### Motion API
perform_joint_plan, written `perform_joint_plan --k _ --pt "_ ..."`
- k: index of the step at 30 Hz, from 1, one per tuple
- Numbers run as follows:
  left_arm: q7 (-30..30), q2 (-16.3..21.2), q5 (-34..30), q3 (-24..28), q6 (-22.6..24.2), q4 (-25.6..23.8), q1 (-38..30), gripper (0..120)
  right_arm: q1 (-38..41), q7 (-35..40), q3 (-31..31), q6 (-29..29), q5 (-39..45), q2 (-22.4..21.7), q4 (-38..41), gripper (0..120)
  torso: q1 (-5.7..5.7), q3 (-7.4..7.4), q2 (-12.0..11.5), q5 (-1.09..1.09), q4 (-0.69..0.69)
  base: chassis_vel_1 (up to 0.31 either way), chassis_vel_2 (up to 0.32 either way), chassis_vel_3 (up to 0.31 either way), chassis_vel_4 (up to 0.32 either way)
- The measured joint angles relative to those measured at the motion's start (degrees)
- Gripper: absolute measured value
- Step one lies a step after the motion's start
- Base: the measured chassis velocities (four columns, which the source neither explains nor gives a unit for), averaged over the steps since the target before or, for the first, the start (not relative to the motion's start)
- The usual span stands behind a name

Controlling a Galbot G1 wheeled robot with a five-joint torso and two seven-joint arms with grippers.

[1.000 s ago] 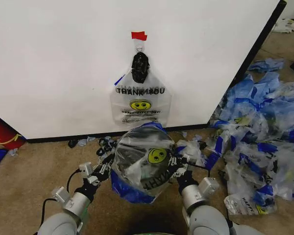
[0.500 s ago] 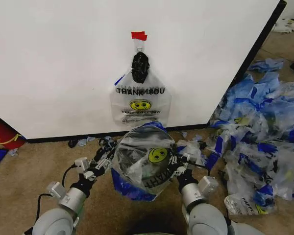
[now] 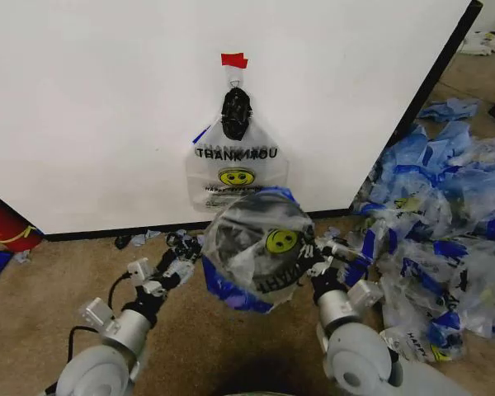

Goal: Pick up the garbage bag from the wall and place it over the trash bin.

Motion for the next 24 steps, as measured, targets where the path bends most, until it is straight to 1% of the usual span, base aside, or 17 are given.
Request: perform_joint_plan --k 3,7,12,17,24 --pt "0.08 -0.41 -2.58 0.06 0.25 -1.55 -0.06 96 0.00 -0.03 1.16 0.00 1.11 0.31 -0.19 0 0.00 0.00 0.00 -0.01 0.00 0.000 0.000 0.000 0.000" --pt "0.28 -0.98 -4.50 0.76 0.40 -2.30 0.38 94 -0.19 0.29 2.21 -0.04 2.02 1.09 -0.23 0 0.00 0.00 0.00 0.00 0.00 0.000 0.000 0.000 0.000" --pt "1.22 -2.16 -4.60 2.29 0.67 -1.64 1.02 94 -0.53 0.65 2.98 -0.12 2.30 1.91 -0.25 0 0.00 0.00 0.00 0.00 0.00 0.000 0.000 0.000 0.000" --pt "2.55 -5.32 -4.43 3.31 0.81 -0.43 0.48 93 -0.68 1.36 3.19 -0.42 2.58 2.81 0.38 0 0.00 0.00 0.00 -0.01 0.00 0.000 0.000 0.000 0.000" --pt "3.71 -6.84 -4.23 3.37 0.80 0.03 0.40 90 -0.76 1.69 2.81 -0.71 2.61 3.21 0.67 0 0.00 0.00 0.00 -0.01 0.00 0.000 0.000 0.000 0.000"
